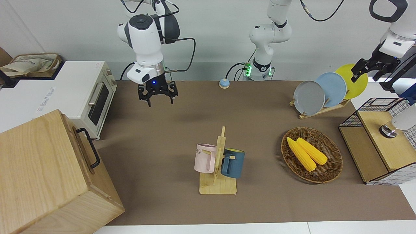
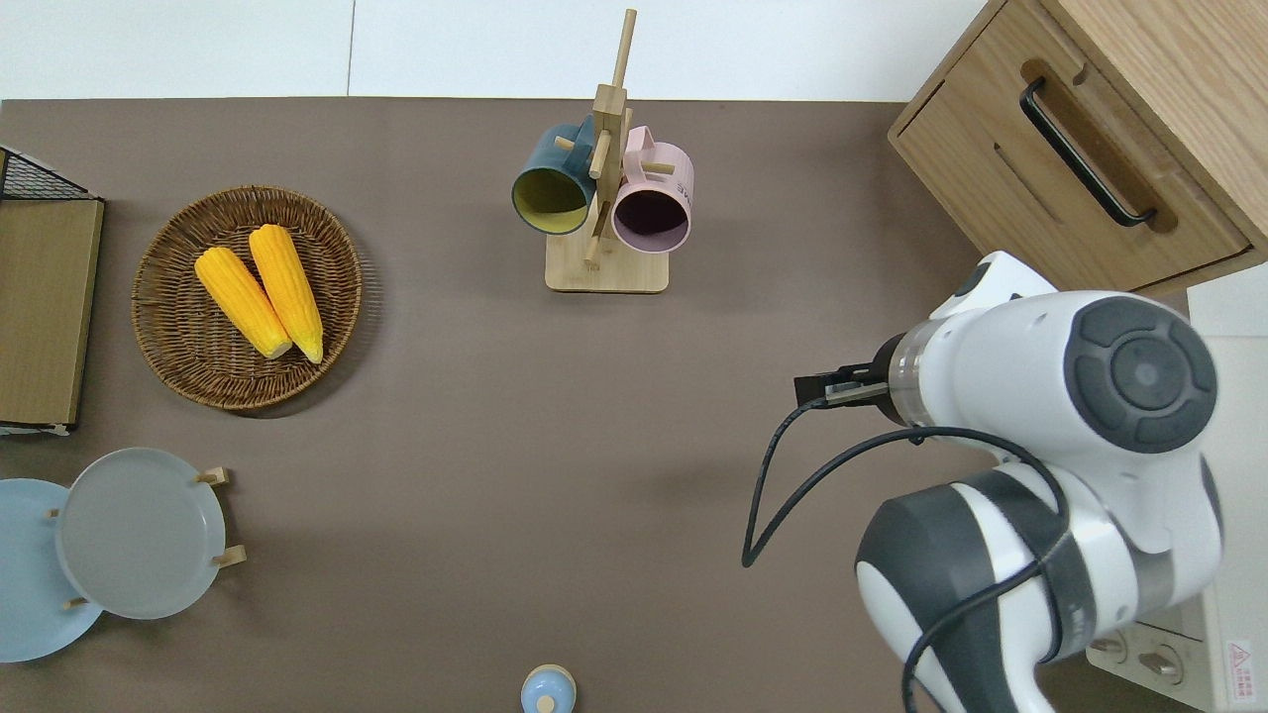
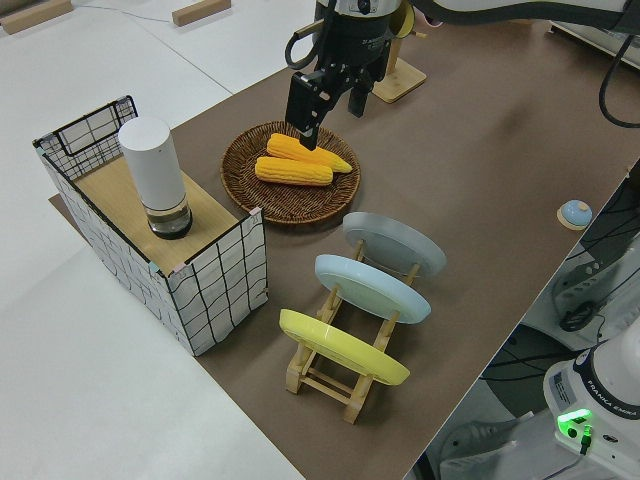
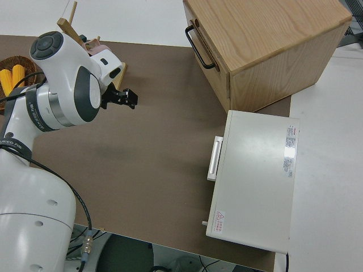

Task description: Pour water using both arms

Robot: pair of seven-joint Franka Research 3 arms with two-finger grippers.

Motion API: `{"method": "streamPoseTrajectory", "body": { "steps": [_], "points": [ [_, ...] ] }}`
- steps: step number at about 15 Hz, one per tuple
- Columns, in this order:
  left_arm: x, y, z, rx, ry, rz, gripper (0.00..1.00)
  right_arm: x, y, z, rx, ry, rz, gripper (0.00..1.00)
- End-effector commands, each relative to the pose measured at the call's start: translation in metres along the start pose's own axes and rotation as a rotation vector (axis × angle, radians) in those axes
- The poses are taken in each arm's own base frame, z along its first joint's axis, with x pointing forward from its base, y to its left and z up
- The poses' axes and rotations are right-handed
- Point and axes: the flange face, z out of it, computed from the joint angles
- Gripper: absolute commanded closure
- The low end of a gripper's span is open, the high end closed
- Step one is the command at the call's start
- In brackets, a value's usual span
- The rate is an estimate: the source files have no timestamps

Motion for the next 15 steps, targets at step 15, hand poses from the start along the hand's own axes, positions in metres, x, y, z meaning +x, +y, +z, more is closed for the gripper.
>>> {"method": "streamPoseTrajectory", "body": {
  "steps": [15],
  "points": [
    [-0.002, -0.107, 0.015, 0.067, 0.245, -0.036, 0.0, 0.046, -0.101, 0.089, 0.025, 0.237, -0.095, 0.013]
  ]
}}
